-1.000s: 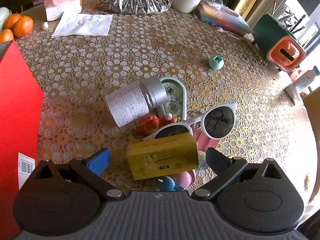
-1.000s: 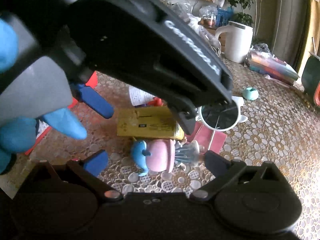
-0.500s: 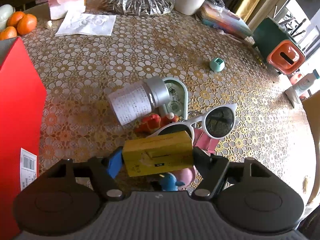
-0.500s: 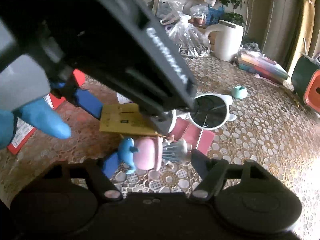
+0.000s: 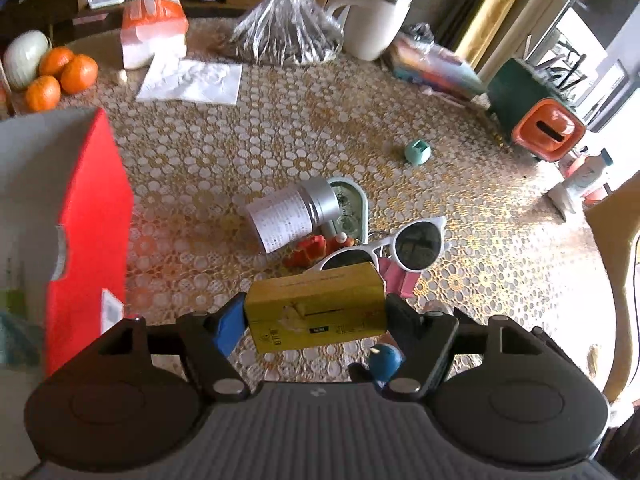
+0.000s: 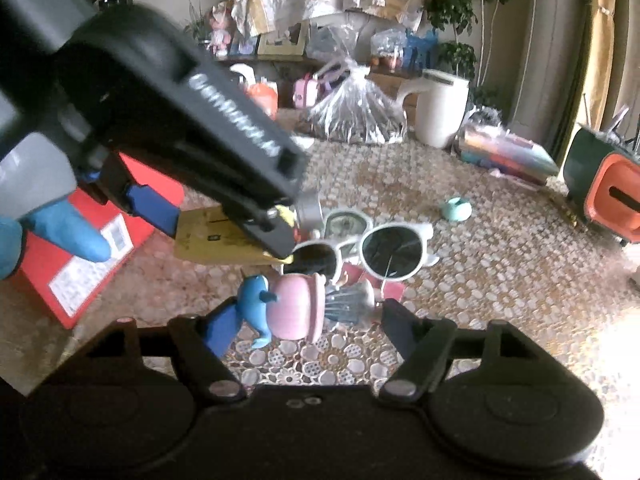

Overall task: Organize rigid objects
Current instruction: 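Carry yellow carton and toy cup into the red box and open both tools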

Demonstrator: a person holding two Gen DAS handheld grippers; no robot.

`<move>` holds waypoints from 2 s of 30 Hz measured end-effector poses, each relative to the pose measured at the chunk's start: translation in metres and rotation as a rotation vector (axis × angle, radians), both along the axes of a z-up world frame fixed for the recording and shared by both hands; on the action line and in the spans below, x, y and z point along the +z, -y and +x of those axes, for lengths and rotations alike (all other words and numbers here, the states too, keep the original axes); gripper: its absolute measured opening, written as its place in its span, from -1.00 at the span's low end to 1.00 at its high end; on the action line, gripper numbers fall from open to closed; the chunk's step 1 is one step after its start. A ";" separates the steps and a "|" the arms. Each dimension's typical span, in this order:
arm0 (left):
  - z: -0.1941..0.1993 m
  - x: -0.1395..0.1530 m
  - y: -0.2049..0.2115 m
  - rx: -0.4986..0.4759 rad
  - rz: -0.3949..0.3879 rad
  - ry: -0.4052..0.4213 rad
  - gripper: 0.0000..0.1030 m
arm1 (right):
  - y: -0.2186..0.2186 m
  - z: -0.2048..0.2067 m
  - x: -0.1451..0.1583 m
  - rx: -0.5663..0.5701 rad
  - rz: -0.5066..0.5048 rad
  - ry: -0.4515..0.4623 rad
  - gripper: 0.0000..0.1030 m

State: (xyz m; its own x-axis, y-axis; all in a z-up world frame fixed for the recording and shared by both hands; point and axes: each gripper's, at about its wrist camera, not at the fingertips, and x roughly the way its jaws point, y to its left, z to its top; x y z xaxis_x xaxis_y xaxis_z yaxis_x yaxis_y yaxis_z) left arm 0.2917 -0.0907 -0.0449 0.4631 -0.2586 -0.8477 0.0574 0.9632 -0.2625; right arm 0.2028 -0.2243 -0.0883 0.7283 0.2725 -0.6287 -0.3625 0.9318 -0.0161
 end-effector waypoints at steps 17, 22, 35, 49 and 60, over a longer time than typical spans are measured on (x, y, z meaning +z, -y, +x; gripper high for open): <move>-0.072 0.082 -0.067 0.017 0.008 0.152 0.42 | -0.035 -0.046 0.078 0.083 0.044 0.075 0.46; -0.090 0.098 -0.103 0.057 0.021 0.195 0.42 | -0.059 -0.052 0.091 0.122 0.065 0.070 0.46; -0.116 0.094 -0.207 0.208 0.077 0.187 0.42 | -0.147 -0.063 0.100 0.274 0.033 0.043 0.46; -0.112 0.063 -0.294 0.339 0.146 0.126 0.42 | -0.224 -0.039 0.081 0.358 0.030 -0.070 0.46; -0.086 0.042 -0.310 0.304 0.214 0.125 0.41 | -0.253 -0.005 0.050 0.344 -0.025 -0.139 0.46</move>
